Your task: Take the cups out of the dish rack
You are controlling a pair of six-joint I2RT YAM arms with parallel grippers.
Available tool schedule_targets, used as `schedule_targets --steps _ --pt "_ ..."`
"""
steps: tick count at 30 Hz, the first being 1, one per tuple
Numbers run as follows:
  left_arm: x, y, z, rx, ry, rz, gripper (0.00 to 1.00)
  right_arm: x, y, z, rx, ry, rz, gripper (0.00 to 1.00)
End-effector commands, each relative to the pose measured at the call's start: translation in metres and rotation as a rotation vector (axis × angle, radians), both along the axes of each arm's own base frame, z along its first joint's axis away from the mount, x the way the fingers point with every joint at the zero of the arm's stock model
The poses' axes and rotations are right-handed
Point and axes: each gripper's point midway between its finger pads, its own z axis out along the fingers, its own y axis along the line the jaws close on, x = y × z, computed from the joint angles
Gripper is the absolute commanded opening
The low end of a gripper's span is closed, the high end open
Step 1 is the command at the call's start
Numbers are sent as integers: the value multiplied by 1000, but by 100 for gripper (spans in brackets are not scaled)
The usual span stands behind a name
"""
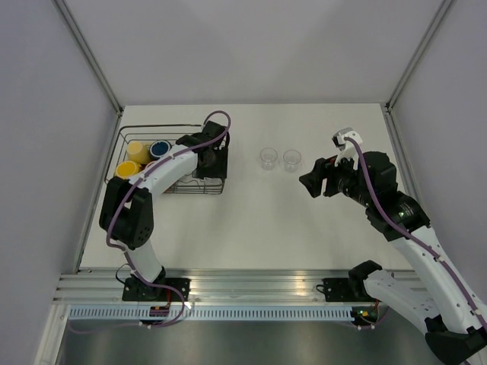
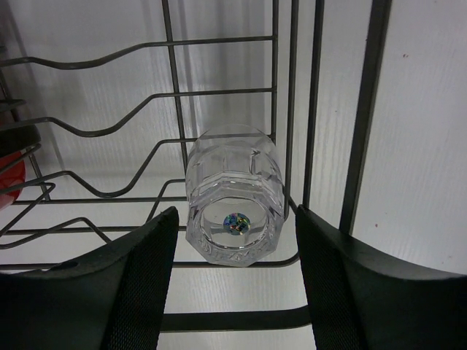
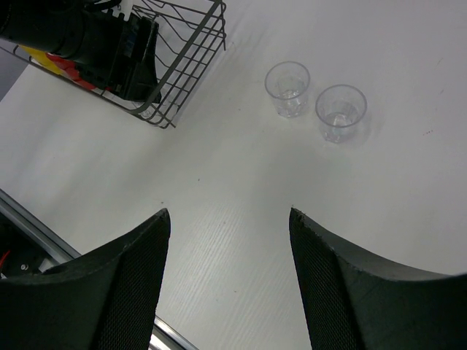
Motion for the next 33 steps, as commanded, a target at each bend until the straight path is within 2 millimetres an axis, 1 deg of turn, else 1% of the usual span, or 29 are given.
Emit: schedule_targets --steps 1,5,14,16,17,19,22,25,26,28,29,30,31,33 --pt "4 4 2 42 -4 -15 70 -5 1 11 27 -22 13 71" --pt "3 4 -2 52 12 -20 69 -7 0 16 33 -37 10 71" --pt "3 4 -15 81 51 -32 69 -7 4 14 45 -27 24 70" --pt "4 3 -16 80 52 -34 68 -7 4 15 45 -29 28 70" --pt "4 2 -17 75 57 -34 65 -9 3 15 46 -30 28 70" --pt "5 -1 -17 64 59 -38 64 -9 3 16 44 -35 27 70" --pt "5 -3 -15 55 57 -43 55 -11 2 17 41 -38 30 70" --pt "6 -3 -9 47 43 -45 29 -11 1 18 43 -42 29 70" --pt "6 -3 -7 46 36 -44 16 -11 1 18 43 -43 29 70" --pt "6 -3 4 33 11 -40 11 -11 1 18 42 -41 29 70" --pt "6 -3 10 29 -4 -40 6 -11 1 18 42 -43 29 70" --pt "7 -2 14 27 -15 -34 5 -11 2 17 41 -43 31 70" --pt "8 -1 25 18 -44 -27 4 -11 1 18 43 -47 30 70" --pt "8 0 36 11 -73 -19 2 -11 2 19 45 -51 30 71"
